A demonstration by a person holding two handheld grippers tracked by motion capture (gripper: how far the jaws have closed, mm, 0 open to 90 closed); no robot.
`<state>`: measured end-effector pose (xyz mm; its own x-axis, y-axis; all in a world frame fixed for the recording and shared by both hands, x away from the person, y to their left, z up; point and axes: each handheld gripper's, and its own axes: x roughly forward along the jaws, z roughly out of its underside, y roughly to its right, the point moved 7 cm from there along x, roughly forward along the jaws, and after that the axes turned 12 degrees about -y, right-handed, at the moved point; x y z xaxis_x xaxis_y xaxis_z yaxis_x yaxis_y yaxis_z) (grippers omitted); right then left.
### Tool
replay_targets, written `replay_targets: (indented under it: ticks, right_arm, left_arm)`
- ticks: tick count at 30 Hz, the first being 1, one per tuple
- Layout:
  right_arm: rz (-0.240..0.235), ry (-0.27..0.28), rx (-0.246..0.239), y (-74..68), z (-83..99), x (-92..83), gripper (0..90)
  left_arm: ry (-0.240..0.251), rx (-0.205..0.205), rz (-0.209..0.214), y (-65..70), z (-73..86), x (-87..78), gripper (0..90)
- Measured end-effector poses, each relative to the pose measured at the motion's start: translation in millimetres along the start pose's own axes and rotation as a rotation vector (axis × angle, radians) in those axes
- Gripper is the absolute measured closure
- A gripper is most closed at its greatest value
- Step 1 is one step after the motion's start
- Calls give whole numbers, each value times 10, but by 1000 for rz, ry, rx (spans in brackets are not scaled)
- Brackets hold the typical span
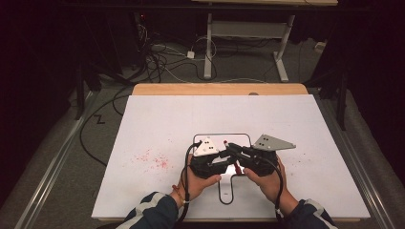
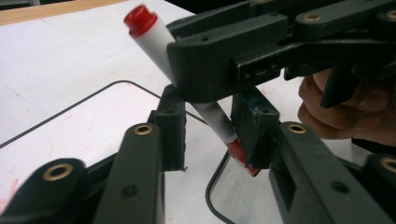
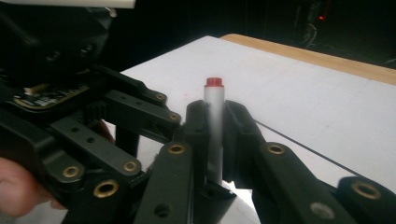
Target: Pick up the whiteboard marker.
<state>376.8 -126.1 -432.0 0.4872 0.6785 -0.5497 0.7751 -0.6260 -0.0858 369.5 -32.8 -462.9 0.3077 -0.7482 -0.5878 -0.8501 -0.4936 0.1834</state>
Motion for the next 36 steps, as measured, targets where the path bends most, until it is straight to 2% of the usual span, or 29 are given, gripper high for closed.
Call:
replay_targets:
  ticks: [1,7,8,12,15,16,18,20,21,23,26,28,31,36]
  right_arm:
    - [8,2,-5,-5,-4,-2,811]
    - [19,7,-30,-41,-20,-36,810]
    - [18,11,-32,-46,-22,-43,810]
    - [25,9,-35,-50,-24,-61,799]
    - [36,6,-40,-38,-19,-78,731]
    - [39,5,-25,-31,-15,-92,692]
    - [43,27,-19,9,-20,-139,653]
    - [52,23,-22,45,-14,-184,594]
    - [75,33,-31,70,-15,-217,585]
    - [89,33,-69,94,3,-270,561]
    - [158,19,-160,129,64,-334,526]
    - [176,17,-200,140,111,-378,491]
    - [196,12,-232,162,186,-435,455]
    - [232,16,-240,244,318,-543,405]
  left_arm:
    - [-10,9,-18,-6,9,0,681]
    - [-14,16,-38,-52,19,-48,766]
    - [-18,35,-56,-63,16,-64,773]
    - [-23,72,-76,-95,22,-86,783]
    - [-24,99,-88,-129,35,-122,784]
    - [-23,104,-93,-146,40,-135,784]
    - [-24,99,-101,-200,57,-167,783]
    - [-30,104,-108,-229,70,-183,784]
    - [-31,95,-108,-277,92,-219,784]
    - [-38,109,-130,-297,103,-259,784]
    - [-33,138,-146,-281,92,-333,784]
    - [-32,145,-154,-285,90,-368,783]
    - [-23,132,-173,-320,88,-397,783]
    - [-16,130,-177,-347,81,-415,783]
